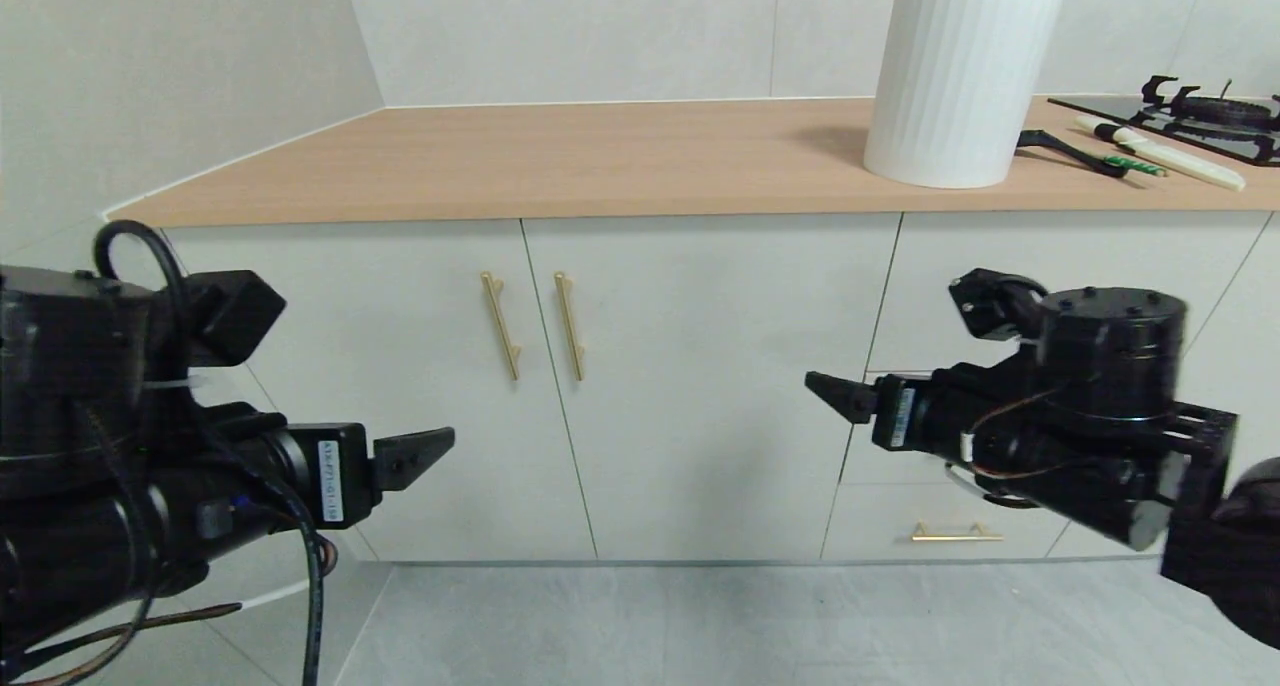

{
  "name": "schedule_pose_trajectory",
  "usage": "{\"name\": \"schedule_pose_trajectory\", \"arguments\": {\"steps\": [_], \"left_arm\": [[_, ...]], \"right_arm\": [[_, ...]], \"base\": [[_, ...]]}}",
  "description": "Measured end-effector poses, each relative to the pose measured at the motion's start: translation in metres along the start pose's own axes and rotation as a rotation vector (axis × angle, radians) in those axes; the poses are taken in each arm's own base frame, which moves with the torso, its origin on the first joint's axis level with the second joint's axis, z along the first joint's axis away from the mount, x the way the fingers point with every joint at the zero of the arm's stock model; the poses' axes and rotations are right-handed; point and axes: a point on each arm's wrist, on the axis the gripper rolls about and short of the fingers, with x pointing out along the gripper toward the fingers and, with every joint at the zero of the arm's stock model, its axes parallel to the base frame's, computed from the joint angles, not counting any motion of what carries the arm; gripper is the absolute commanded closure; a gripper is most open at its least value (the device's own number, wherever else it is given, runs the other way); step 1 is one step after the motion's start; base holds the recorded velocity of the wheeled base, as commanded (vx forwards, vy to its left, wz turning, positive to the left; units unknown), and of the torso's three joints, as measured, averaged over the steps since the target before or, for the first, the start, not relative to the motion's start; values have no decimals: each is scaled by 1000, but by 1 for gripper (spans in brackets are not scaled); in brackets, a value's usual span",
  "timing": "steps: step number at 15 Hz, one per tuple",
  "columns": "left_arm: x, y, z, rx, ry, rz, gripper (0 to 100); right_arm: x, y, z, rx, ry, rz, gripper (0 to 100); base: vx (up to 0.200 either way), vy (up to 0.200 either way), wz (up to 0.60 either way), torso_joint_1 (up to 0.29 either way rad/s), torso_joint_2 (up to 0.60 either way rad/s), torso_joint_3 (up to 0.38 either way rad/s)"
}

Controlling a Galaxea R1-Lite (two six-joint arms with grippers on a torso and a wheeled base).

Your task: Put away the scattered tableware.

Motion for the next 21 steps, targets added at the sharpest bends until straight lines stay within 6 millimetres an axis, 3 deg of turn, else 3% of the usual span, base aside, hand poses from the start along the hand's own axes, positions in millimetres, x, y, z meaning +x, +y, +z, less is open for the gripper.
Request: {"name": "schedule_pose_trajectory", "arguments": {"steps": [4,7,13,16,21], "left_arm": [[-34,22,-2,-5,-130,22,0],[-74,43,-16,25,-253,56,0],[-159,74,-71,36,-525,145,0],[-184,80,-102,21,-636,150,0],[-194,77,-133,13,-751,251,0]], "right_arm": [[-86,-10,20,-75,-164,-61,0],[-154,-25,24,-136,-277,-128,0],[-276,-45,-9,-242,-413,-352,0],[-316,-42,-37,-325,-500,-477,0],[-337,-35,-69,-344,-574,-637,0]], "base": [[0,0,0,0,0,0],[0,0,0,0,0,0],[0,0,0,0,0,0],[0,0,0,0,0,0],[0,0,0,0,0,0]]}}
